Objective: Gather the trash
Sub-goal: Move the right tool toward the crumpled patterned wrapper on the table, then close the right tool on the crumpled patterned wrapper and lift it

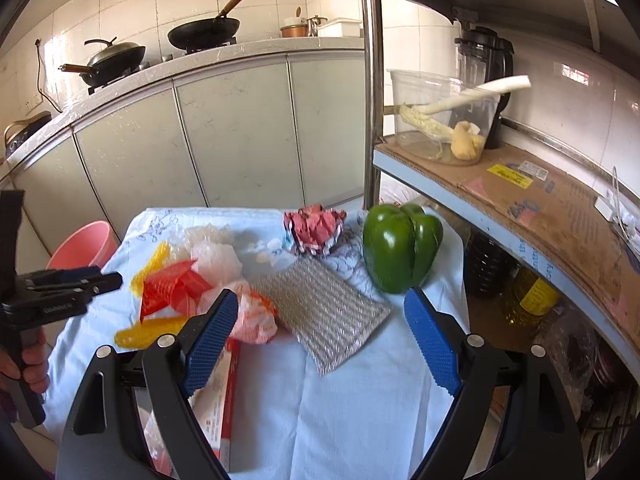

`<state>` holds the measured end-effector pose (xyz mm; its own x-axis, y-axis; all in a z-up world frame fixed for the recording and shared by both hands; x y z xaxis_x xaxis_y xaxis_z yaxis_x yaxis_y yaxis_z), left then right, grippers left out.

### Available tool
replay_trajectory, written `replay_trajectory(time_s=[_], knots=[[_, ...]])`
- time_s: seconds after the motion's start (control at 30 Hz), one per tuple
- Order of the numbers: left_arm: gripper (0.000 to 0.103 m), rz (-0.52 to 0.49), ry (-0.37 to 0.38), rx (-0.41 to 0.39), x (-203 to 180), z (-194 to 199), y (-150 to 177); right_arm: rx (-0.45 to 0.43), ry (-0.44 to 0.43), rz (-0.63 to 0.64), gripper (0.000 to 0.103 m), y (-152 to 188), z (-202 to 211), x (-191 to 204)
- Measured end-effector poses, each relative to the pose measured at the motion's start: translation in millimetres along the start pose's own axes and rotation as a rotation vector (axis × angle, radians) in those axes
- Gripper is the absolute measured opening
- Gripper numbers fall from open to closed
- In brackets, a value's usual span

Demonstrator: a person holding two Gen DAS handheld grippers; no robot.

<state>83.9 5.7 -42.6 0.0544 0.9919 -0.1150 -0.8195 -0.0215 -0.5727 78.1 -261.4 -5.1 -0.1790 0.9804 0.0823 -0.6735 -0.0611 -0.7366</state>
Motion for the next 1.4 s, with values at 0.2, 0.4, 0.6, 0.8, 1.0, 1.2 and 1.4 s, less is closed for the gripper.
replay_trajectory(time_s=[0.2, 0.4, 0.6, 0.8, 1.0, 1.2, 1.4], knots=[[0.051, -0.02, -0.023, 0.041, 0.2, -24.5, -5.7, 0.027, -0.05, -0.001, 0.086, -27.4, -25.3, -0.6], [0.02, 0.008, -0.016, 0.083, 8.2, -44.9, -7.6, 0.077, -0.08, 0.031, 0.086, -46.0, -56.7, 8.8], [0.007, 0.056, 0.035, 0.069, 22.5, -40.7, -3.2, 0.13, -0.093, 0.056, 0.086, -64.0, -94.3, 13.9], [0.007, 0.063, 0.069, 0.027, 30.6, -19.1, -0.8, 0.215, -0.064, 0.073, 0.086, -72.0, -141.9, 11.3], [0.007, 0.064, 0.09, 0.016, 31.0, -9.5, 2.2, 0.246, 0.011, 0.156, 0.086, -71.4, -163.3, 16.9], [0.007, 0.071, 0.101, 0.015, 30.5, -5.6, 7.6, 0.282, -0.006, 0.179, 0.039, -65.8, -163.3, 17.2], [0.007, 0.064, 0.103, -0.006, 26.7, 7.8, 11.4, 0.231, -0.07, 0.151, 0.003, -61.1, -124.3, 22.2]])
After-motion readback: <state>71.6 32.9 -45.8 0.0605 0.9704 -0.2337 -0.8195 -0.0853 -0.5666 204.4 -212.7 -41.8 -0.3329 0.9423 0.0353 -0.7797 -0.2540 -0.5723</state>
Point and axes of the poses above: each gripper's, at about its wrist camera, not at the fingertips, and z roughly against the way its jaws point, x to its left, y to its underside, the point moved 5 cm from there along -z, roughly the way its jaws point, and after that the axes turned 5 degrees about x, right-handed, at the moved point
